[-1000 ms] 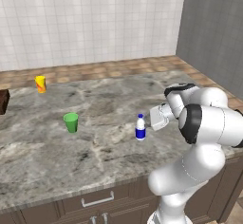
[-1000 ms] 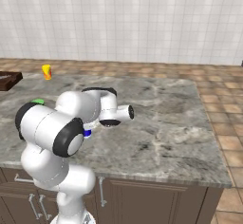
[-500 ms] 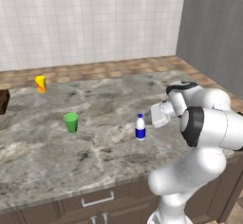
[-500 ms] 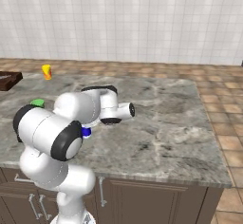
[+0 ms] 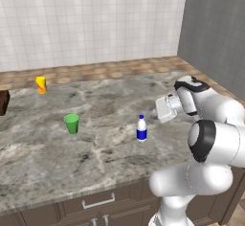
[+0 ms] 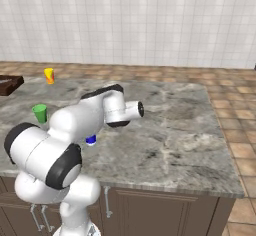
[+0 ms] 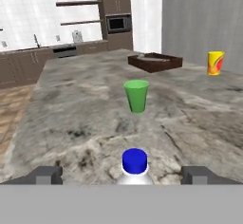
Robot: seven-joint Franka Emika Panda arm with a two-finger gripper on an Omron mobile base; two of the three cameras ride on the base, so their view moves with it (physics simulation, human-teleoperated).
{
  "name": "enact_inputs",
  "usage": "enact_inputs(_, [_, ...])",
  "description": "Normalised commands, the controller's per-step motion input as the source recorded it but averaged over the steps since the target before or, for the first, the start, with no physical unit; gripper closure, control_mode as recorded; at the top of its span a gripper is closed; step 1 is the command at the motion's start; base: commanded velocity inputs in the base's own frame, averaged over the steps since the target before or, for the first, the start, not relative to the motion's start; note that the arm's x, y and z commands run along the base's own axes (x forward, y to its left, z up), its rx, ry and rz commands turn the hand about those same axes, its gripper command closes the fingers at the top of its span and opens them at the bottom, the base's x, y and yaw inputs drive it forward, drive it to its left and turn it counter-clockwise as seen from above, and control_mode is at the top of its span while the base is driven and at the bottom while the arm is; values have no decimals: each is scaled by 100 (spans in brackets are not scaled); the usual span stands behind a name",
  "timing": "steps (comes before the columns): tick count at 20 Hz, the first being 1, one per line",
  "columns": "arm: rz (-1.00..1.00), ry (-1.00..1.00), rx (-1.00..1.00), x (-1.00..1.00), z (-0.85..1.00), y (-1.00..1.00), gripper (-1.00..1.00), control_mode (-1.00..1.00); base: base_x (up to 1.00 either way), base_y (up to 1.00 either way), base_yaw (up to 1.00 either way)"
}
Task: Place the drinks on the dining counter in a tight cluster.
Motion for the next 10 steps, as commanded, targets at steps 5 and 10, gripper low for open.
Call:
enact_inputs(5, [-14,18,-2,-10,36,-14,-100,-100,0,0,0])
enact_inputs(10, [-29,36,-9,0,26,-22,-100,-100,0,0,0])
